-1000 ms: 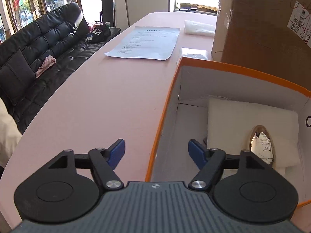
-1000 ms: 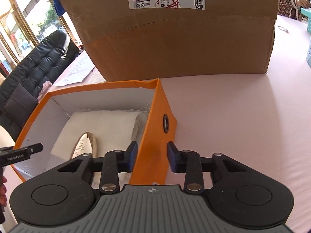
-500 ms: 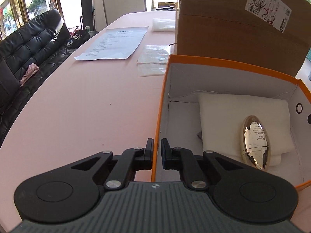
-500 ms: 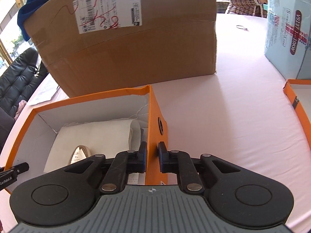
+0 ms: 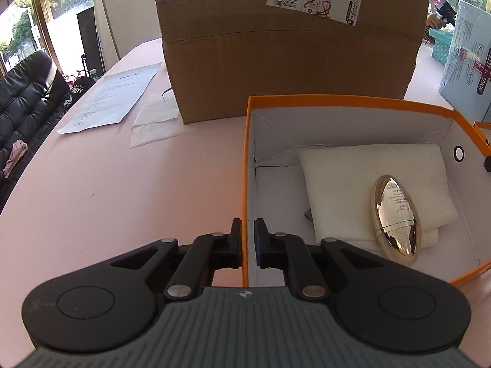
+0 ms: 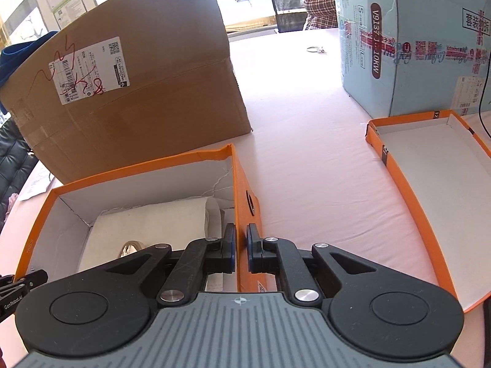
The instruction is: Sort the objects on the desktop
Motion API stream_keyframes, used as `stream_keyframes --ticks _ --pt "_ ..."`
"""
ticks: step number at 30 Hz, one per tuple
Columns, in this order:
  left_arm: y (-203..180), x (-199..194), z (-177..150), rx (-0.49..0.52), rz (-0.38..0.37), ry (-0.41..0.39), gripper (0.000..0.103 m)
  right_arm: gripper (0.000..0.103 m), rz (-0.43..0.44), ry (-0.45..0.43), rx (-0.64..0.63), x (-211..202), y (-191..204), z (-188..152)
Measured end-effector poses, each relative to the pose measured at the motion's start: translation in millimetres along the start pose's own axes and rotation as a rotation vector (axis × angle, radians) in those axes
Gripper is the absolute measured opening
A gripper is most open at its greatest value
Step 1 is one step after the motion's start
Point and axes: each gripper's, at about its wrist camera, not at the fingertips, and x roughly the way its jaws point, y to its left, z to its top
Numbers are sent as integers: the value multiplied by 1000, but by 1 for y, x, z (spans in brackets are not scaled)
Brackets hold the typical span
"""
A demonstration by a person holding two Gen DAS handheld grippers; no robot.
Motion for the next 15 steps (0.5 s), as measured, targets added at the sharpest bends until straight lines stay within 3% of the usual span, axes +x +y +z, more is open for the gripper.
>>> stream_keyframes --ticks 7,9,11,12,13,15 --pt "-11 1 1 56 12 -5 8 7 8 -27 -23 -3 -6 -5" --pt "-13 -4 0 83 25 -24 14 12 49 -56 -25 -9 -10 -6" --pt "-10 -15 1 63 42 -84 35 40 96 -119 0 -20 -20 -6" --pt "-8 -27 2 33 60 -159 64 73 113 -162 21 -28 -27 -5" --pt "-5 -40 3 0 81 -248 92 96 119 -246 37 -41 -35 -6" --pt "-2 -72 0 -68 110 -469 96 101 128 -429 68 -69 -53 -8"
